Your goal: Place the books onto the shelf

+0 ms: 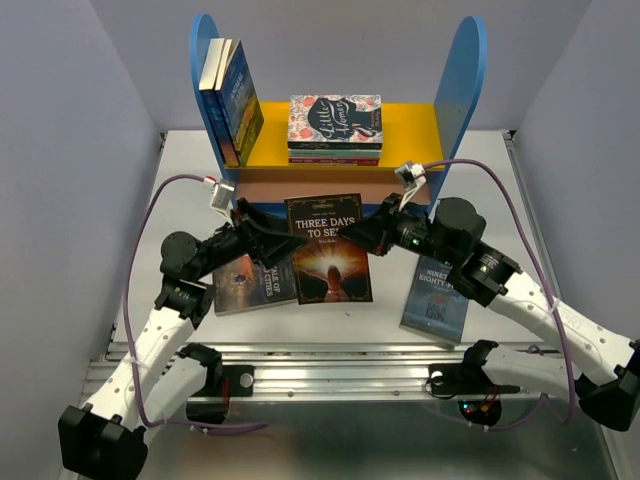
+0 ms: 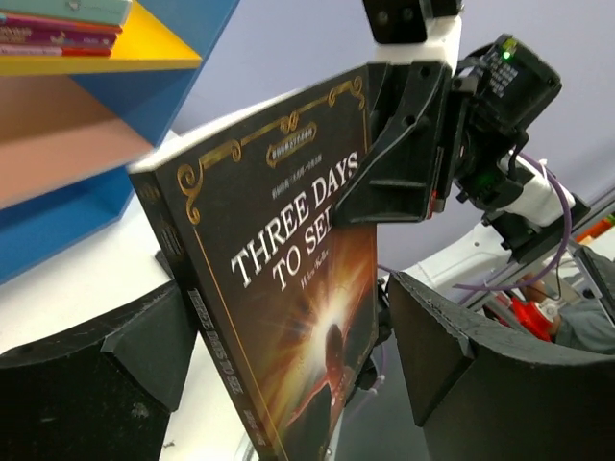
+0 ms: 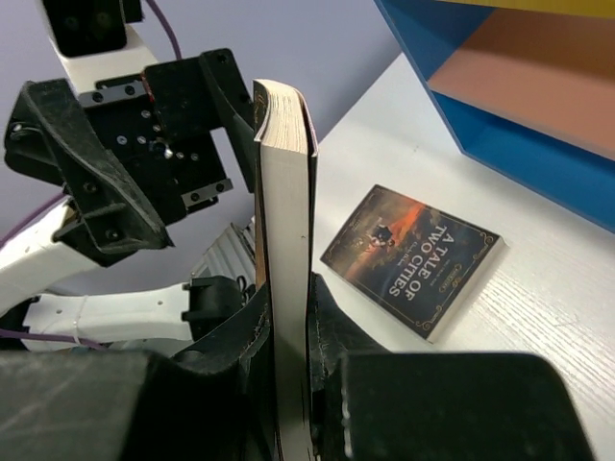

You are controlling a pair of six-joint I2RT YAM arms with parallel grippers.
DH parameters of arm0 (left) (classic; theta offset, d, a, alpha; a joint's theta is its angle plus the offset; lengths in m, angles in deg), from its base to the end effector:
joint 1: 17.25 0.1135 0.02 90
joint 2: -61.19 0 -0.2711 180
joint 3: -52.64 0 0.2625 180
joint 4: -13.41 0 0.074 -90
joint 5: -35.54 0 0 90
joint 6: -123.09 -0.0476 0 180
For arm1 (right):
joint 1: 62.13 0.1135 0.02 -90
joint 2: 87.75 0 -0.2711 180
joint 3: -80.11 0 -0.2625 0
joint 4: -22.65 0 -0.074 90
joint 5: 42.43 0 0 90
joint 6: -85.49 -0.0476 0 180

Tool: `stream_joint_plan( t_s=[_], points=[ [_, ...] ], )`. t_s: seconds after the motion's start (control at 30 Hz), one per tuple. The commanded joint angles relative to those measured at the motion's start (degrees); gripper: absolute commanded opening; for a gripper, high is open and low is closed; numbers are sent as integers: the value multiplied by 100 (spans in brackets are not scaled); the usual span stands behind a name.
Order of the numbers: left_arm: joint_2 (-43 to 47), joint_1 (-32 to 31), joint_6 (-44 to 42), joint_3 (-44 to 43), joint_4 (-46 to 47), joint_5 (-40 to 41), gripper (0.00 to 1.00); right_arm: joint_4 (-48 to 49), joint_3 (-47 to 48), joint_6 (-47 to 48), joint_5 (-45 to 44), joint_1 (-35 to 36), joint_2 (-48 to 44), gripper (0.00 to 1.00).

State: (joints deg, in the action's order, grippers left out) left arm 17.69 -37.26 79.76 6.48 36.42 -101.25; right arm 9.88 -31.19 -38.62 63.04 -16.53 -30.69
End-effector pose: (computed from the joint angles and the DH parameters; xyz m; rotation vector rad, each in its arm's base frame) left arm 0.1588 -0.0948 0.3585 0.5112 1.3184 -1.4392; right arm 0.1655 0.1872 0.3916 -0.4031 1.7013 1.2697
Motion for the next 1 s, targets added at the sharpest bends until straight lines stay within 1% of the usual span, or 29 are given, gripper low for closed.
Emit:
stream_joint_plan(
  t_s=[0.0,0.07,0.17,0.27,0.3,0.4,0.43,0.53,0.57,0.6,0.63,0.67,0.7,0.77,0.8,0.83,0.97],
  points=[
    [61,15,193,174,517,-375,83,623,533,97,-192,10,42,1],
    [88,6,219,227,526,-375,82,658,551,97,-324,10,77,1],
    [132,15,210,298,543,-375,70,763,621,80,-360,10,226,1],
    [202,15,219,324,570,-288,39,860,657,45,-324,10,384,1],
    [220,6,219,333,570,-261,23,843,726,62,-360,10,420,1],
    [316,15,202,386,578,-173,4,817,780,123,-447,10,508,1],
    [377,6,193,412,570,-138,0,808,797,167,-509,10,517,1],
    [448,15,184,517,552,55,0,738,824,255,-701,10,534,1],
    [457,23,175,526,552,108,0,729,815,273,-790,10,543,7],
    [474,15,149,509,552,143,0,711,815,299,-947,10,552,23],
    [509,23,140,483,552,196,0,668,815,404,-1010,10,561,35],
    [536,15,114,456,552,353,0,624,841,457,-1062,10,561,52],
    [580,15,44,386,552,467,0,519,867,510,-1176,10,552,64],
    [746,15,-61,298,543,705,0,413,859,659,-1317,10,500,83],
    [825,15,-140,254,552,854,0,360,807,677,-1396,10,456,95],
    [905,6,-272,158,552,934,0,264,771,669,-1597,10,342,100],
    [1318,15,-633,-167,184,1338,0,193,385,756,-2283,10,-141,100]
  ],
)
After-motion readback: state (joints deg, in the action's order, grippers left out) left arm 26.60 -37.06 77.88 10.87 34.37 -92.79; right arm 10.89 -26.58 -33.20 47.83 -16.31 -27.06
